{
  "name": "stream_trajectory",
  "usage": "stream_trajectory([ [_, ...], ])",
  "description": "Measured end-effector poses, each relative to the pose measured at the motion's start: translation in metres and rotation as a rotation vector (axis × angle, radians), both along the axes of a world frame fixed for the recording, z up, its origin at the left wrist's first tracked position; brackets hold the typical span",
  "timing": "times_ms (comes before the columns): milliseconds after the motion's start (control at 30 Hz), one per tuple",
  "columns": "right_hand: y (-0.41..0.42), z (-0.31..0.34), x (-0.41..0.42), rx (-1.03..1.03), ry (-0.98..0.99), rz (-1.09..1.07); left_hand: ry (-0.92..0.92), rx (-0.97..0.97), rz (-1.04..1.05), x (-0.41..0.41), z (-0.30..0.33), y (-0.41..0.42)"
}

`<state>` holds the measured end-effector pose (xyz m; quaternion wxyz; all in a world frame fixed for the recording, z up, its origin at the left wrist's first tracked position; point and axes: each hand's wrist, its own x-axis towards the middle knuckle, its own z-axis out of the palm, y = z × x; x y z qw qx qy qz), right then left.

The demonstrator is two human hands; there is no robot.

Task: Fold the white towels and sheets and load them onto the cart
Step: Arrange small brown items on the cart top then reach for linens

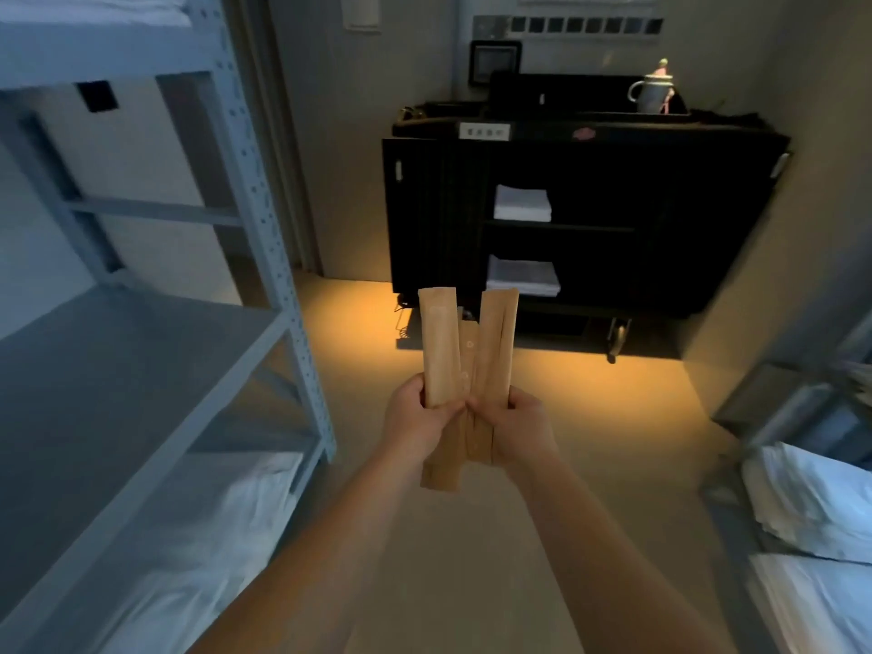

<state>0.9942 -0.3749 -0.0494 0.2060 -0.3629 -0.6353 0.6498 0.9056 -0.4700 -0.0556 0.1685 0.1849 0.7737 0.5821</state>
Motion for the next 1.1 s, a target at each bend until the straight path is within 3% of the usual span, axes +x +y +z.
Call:
stream_trajectory([
  [200, 0.087, -0.007, -0.039, 0.009, -0.005, -0.091, 0.008, -0.028, -0.033, -0.054, -0.016, 0.1],
  [467, 0.207, -0.007, -0.165, -0.002, -0.073, -0.151, -0.013, -0.068, -0.097, -0.184, -0.025, 0.231],
  [700, 0.32, 0.01, -0.265, -0.059, -0.042, -0.191, -0.094, -0.026, -0.198, -0.291, 0.001, 0.344],
  [1100, 0.557, 0.011, -0.401, 0.023, 0.006, -0.171, -0.1, 0.107, -0.289, -0.421, 0.019, 0.567],
])
